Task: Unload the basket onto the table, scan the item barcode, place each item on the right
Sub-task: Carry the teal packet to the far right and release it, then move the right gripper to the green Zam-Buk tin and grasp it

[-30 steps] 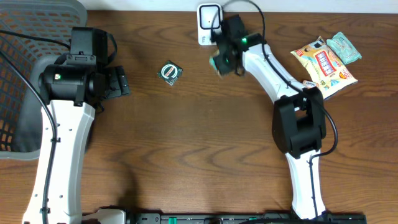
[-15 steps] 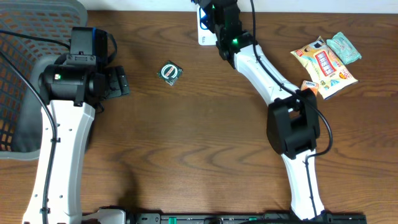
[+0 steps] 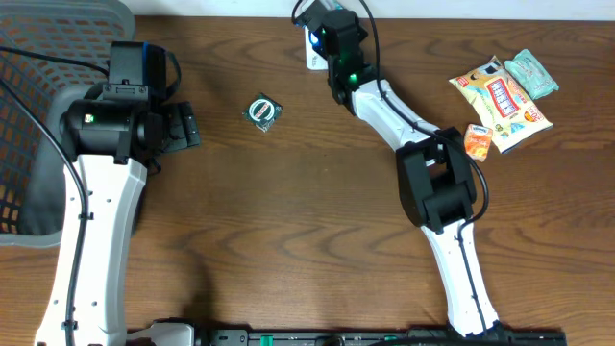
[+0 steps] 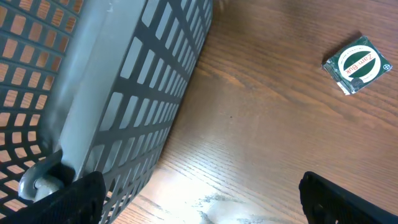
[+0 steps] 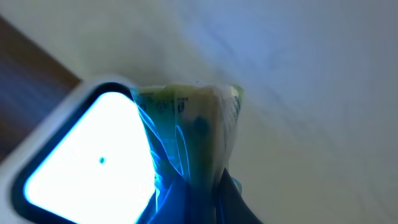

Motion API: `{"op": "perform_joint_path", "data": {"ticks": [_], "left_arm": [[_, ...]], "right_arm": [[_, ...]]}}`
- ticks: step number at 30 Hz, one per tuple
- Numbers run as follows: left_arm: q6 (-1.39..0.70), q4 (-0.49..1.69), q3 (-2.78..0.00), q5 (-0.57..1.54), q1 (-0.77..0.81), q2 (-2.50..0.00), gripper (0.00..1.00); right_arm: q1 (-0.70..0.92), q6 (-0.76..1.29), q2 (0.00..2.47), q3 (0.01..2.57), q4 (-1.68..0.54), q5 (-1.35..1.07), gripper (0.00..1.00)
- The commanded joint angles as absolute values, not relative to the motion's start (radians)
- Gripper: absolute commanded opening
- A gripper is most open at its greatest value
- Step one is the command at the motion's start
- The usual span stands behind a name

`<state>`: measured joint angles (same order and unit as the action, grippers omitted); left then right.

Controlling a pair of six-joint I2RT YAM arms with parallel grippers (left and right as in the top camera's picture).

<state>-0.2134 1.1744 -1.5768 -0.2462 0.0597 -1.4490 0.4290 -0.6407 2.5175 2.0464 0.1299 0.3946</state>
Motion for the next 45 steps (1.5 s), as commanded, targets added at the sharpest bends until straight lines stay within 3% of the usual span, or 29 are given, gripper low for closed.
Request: {"op": "perform_joint_path", "data": {"ticks": [1, 8, 17, 19, 21, 27, 37, 45], "left_arm": [[-0.219, 1.178, -1.586, -0.263, 0.054, -1.442, 0.98], [-0.219, 1.178, -1.586, -0.263, 0.054, -1.442, 0.98], [-0.22, 1.178, -1.586, -0.263, 0.054, -1.442, 0.98], [-0.219, 1.178, -1.586, -0.263, 0.054, -1.442, 0.98], [-0.22, 1.178, -1.586, -0.263, 0.054, -1.442, 0.98], [-0.22, 1.178, -1.586, -0.263, 0.054, -1.442, 0.98], [-0.219, 1.178, -1.586, -0.263, 0.054, -1.442, 0.97], [-0.219, 1.178, -1.586, -0.263, 0.054, -1.442, 0.98]], "right_arm": [[0.418, -0.628, 2.379, 2.055, 0.107, 0.462, 0.01], [0.343, -0.465, 2.197, 2.055, -0.112, 0.458, 0.01], [0.134, -0.28, 2.151, 2.047, -0.597, 0.462, 0.01], [0.08, -0.239, 2.162, 2.04, -0.675, 0.461, 0.21], [0.03, -0.196, 2.174, 2.03, -0.736, 0.459, 0.63], [-0.047, -0.124, 2.181, 1.998, -0.846, 0.3, 0.93], [-0.01, -0.061, 2.181, 1.998, -0.865, -0.498, 0.93], [0.167, 0.03, 2.221, 1.998, -0.757, -0.585, 0.89]]}}
